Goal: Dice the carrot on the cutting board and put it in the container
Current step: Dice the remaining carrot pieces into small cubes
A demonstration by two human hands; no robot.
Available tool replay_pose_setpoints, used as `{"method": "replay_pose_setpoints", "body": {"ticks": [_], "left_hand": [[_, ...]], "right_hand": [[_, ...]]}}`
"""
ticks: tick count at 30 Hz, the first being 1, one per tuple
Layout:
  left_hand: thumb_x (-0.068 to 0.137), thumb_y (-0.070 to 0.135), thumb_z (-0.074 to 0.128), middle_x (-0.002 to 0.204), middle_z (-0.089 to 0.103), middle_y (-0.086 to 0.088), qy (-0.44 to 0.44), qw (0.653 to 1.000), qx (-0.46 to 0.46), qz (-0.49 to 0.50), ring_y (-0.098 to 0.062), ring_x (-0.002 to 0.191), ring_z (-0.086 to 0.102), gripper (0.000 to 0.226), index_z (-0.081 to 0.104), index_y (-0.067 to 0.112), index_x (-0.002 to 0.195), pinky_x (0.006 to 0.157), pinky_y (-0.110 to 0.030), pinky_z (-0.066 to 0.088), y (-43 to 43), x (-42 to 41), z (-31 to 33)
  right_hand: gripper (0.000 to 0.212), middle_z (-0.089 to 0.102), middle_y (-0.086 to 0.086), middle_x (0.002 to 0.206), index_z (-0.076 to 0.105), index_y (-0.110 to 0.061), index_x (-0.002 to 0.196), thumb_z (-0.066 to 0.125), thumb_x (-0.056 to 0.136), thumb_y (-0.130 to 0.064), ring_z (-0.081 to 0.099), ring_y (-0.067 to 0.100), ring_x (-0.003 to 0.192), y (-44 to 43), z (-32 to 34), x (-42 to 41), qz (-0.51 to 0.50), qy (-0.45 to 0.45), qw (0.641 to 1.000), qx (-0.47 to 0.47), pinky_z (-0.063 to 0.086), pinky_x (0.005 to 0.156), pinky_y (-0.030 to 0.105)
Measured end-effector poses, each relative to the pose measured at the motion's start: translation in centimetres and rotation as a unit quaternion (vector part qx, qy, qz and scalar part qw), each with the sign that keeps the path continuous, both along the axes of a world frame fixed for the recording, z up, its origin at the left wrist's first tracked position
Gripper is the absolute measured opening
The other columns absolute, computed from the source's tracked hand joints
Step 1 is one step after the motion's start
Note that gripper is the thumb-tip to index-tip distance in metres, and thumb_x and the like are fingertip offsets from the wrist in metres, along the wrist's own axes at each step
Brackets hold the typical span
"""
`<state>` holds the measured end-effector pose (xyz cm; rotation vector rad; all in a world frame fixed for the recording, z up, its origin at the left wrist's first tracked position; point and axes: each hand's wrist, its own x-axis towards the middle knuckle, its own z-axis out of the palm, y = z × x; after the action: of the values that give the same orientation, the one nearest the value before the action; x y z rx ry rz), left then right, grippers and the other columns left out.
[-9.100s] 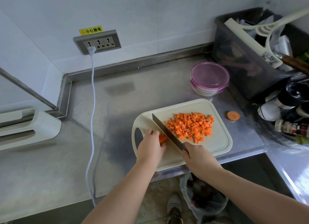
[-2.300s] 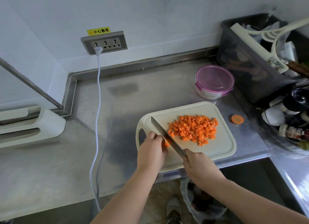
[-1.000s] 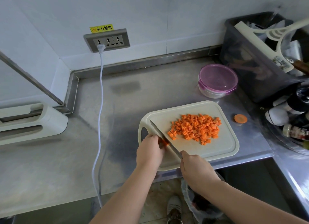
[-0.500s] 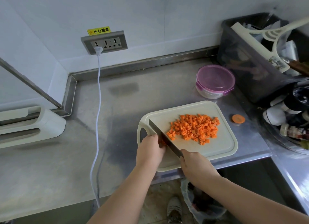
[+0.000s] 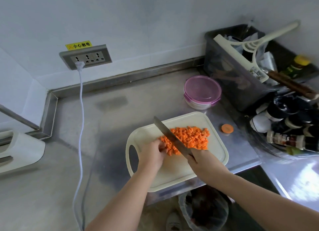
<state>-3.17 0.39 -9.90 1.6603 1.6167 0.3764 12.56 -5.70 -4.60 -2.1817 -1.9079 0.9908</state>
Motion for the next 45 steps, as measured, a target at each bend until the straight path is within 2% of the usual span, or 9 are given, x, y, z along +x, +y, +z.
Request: {"method": "replay_pose_setpoints", "body": {"ticks": [3,13,17,22,26,31,36,40,45], "left_hand": [[0.09,0.008,0.061,0.096,0.064,0.007,-0.082,0.994,0.016,0.067,-0.014,0.095,0.062,0.015,0.065,0.018,0.099,0.086,-0.026,0.047,0.0,-1.1,0.8],[0.096,0.016,0.045,0.155,-0.005,0.01,0.18,0.948,0.153,-0.213,-0.014,0.144,0.007,0.075,-0.003,0.021,0.152,0.117,-0.032,0.014,-2.4,1.2,2.8],[0.094,0.011,0.044,0.154,0.018,0.007,0.125,0.967,0.144,-0.171,-0.015,0.14,0.025,0.063,0.02,0.022,0.151,0.116,-0.03,0.021,-1.9,-0.3,2.3],[0.085,-0.01,0.045,0.113,0.06,-0.002,-0.056,0.964,0.209,0.155,-0.014,0.103,0.057,0.042,0.062,0.011,0.117,0.09,-0.014,0.036,-0.2,-2.7,3.6],[0.084,-0.013,0.042,0.097,0.062,0.011,-0.07,0.971,0.226,-0.018,-0.003,0.095,0.058,0.042,0.07,0.017,0.095,0.085,-0.008,0.04,0.7,-2.1,6.2],[0.09,0.0,0.041,0.122,0.061,0.012,0.053,0.951,0.153,-0.263,-0.008,0.115,0.051,0.044,0.069,0.024,0.114,0.105,-0.03,0.034,0.5,0.2,5.6],[0.092,0.005,0.04,0.131,0.055,0.013,0.098,0.962,0.188,-0.17,-0.011,0.122,0.048,0.044,0.061,0.025,0.126,0.107,-0.03,0.032,0.9,0.3,5.4],[0.093,0.005,0.045,0.121,0.06,0.004,0.04,0.972,0.225,-0.052,-0.016,0.112,0.055,0.038,0.062,0.021,0.123,0.098,-0.032,0.042,0.4,0.8,5.9],[0.095,0.016,0.045,0.126,0.053,0.013,0.099,0.953,0.19,-0.214,-0.011,0.117,0.049,0.033,0.061,0.028,0.122,0.102,-0.027,0.034,-1.1,2.8,4.3]], "right_hand": [[0.022,0.048,0.0,0.063,0.049,-0.011,0.079,0.041,0.098,-0.02,0.045,0.016,0.056,0.4,1.0,1.0,-0.065,0.085,0.994,-0.026,0.037,0.053,0.026],[0.021,0.045,-0.005,0.046,0.043,-0.009,0.073,0.04,0.094,-0.009,0.042,0.014,0.038,0.5,3.5,2.1,-0.167,0.283,0.938,-0.107,0.033,0.038,0.02],[0.025,0.049,-0.001,0.06,0.05,-0.011,0.082,0.038,0.1,-0.024,0.046,0.014,0.047,0.3,2.3,2.9,-0.106,0.132,0.985,-0.031,0.042,0.049,0.03],[0.038,0.061,-0.011,0.101,0.035,-0.034,0.141,0.034,0.102,-0.037,0.053,0.015,0.076,-0.7,1.6,4.5,0.087,-0.128,0.981,0.115,0.032,0.066,0.024],[0.039,0.063,-0.007,0.068,0.065,-0.023,0.112,0.079,0.076,-0.029,0.054,0.015,0.05,-0.9,1.1,5.3,0.177,-0.221,0.934,0.219,0.036,0.057,0.026],[0.041,0.056,-0.008,0.053,0.07,-0.022,0.088,0.091,0.054,-0.023,0.051,0.014,0.04,-0.8,0.5,5.4,0.183,-0.232,0.918,0.264,0.04,0.049,0.026],[0.041,0.058,-0.01,0.057,0.07,-0.025,0.096,0.088,0.058,-0.023,0.055,0.014,0.046,-1.6,0.4,6.6,0.152,-0.236,0.928,0.247,0.037,0.051,0.025],[0.042,0.064,-0.012,0.112,0.043,-0.034,0.137,0.05,0.096,-0.034,0.063,0.015,0.095,-2.6,1.4,8.9,-0.002,-0.19,0.967,0.172,0.043,0.079,0.03],[0.031,0.06,0.001,0.101,0.049,-0.02,0.127,0.038,0.098,-0.026,0.057,0.023,0.088,-3.9,0.4,12.2,-0.181,-0.087,0.977,0.069,0.047,0.072,0.034]]}}
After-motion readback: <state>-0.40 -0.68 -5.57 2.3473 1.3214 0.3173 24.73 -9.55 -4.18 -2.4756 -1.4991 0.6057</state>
